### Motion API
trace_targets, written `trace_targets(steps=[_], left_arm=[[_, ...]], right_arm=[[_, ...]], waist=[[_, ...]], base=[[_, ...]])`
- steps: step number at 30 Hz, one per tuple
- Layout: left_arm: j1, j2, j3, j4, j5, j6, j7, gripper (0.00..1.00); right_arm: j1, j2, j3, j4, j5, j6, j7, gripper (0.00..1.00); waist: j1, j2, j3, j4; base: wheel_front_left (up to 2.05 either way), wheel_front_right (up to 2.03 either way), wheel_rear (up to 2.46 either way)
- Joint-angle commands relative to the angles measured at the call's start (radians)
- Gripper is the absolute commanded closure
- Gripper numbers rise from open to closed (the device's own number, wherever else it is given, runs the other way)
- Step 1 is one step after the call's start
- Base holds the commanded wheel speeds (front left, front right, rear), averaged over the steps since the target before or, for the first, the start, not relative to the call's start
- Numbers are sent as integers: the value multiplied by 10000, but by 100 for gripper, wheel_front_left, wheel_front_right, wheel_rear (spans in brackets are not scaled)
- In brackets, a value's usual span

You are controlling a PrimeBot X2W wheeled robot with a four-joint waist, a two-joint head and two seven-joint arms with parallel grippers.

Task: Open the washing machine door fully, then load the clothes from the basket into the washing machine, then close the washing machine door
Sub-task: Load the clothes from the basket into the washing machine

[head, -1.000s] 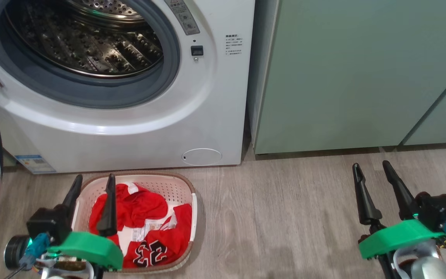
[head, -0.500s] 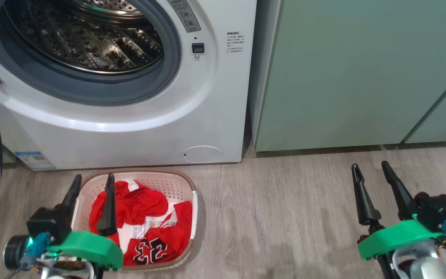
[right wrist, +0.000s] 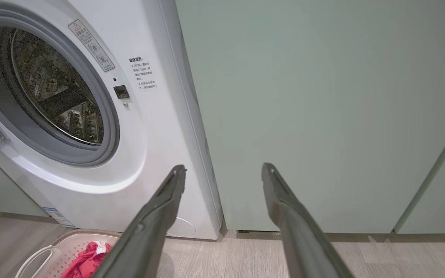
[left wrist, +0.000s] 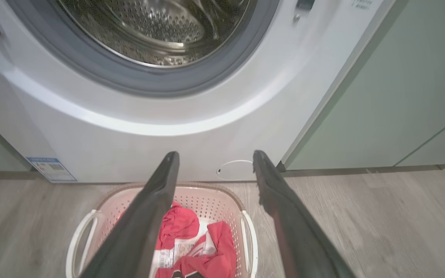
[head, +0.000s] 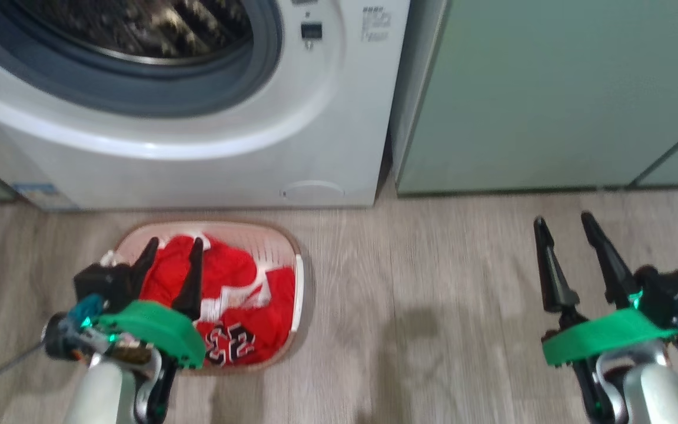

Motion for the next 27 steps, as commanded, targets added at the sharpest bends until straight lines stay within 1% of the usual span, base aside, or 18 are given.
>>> trace_targets(steps=[1,6,7,11,16,19,22,27], left_arm=[[-735,75,248,350,-165,-102,-56,0],[-2073,119,-35,2796,-384,-347,-40,0],[-2073,119,-35,2796,-384,-347,-40,0],[-3142,199,-412,4553,-625,-527,15,0],[-4278,311,-972,6456,-1152,-607,269,0],[-4746,399,-1642,7170,-1702,-612,507,0],[-5123,561,-2208,7602,-2372,-614,695,0],[-5558,1001,-2994,8060,-3369,-615,989,0]], right_arm=[[-495,-33,277,-426,-52,0,-41,0],[-981,-33,359,-643,-219,0,-30,0],[-981,-33,359,-643,-219,0,-30,0],[-1399,-33,440,-767,-264,0,-100,0],[-1838,-33,520,-830,-286,0,-198,0],[-2062,-33,576,-819,-273,0,-288,0],[-2275,-33,632,-842,-264,0,-375,0],[-2583,-33,797,-859,-218,0,-525,0]], waist=[[0,0,741,51],[0,0,1862,-35],[0,0,1862,-35],[0,0,2747,-177],[0,0,3755,-377],[0,0,4268,-528],[0,0,4781,-669],[0,0,5512,-921]], base=[[0,0,0],[0,0,0],[0,0,0],[0,0,0],[0,0,0],[0,0,0],[0,0,0],[0,0,0]])
